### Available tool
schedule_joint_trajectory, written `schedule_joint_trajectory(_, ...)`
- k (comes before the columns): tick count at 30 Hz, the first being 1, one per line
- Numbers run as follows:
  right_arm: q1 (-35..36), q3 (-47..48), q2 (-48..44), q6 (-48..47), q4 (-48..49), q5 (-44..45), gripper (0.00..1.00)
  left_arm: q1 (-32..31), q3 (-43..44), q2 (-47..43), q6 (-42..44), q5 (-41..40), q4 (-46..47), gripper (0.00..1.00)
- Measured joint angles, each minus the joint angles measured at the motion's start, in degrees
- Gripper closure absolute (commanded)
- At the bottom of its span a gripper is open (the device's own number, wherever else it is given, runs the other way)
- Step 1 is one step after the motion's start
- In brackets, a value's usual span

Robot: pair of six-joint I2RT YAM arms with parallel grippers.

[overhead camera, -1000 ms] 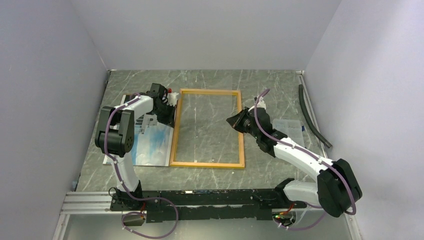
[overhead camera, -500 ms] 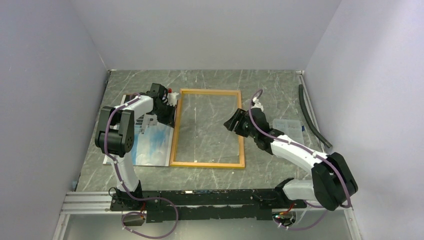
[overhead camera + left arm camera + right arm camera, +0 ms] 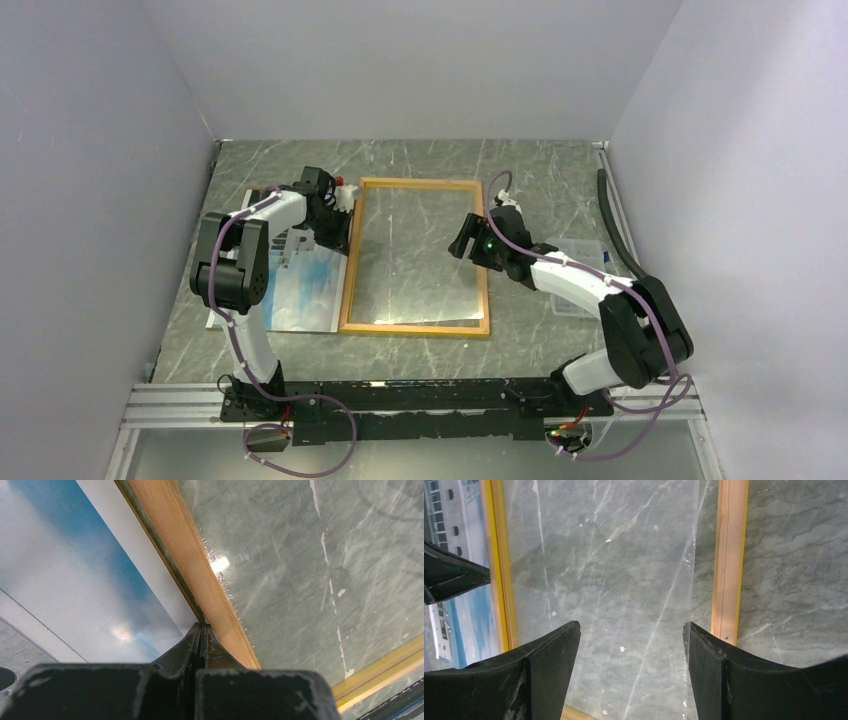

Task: Put the photo into the frame
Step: Place the photo frame item in the photo frame.

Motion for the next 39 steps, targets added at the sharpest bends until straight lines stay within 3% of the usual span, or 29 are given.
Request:
schedule_joint_trajectory(6,-0.9,1.6,2.8,-1.7,-0.9,-0.5,0.11,0.0,0.0,0.0,0.1,0.0,0.0,0.97)
schedule_joint_trajectory(18,-1.9,4.3,5.5,-4.1,-4.4,0.3,0.06,0.0,0.0,0.0,0.2,0.0,0.0,0.97)
schedule_joint_trajectory(20,-2.6,4.9,5.5,-4.4,-4.7,0.7,0.01,0.0,0.0,0.0,0.2,0.1,0.0,0.97)
schedule_joint_trajectory(39,-5.6,3.4,1.7,-4.1,-6.6,1.5,0.0,-0.4,0.0,0.0,0.1,0.8,0.0,0.97)
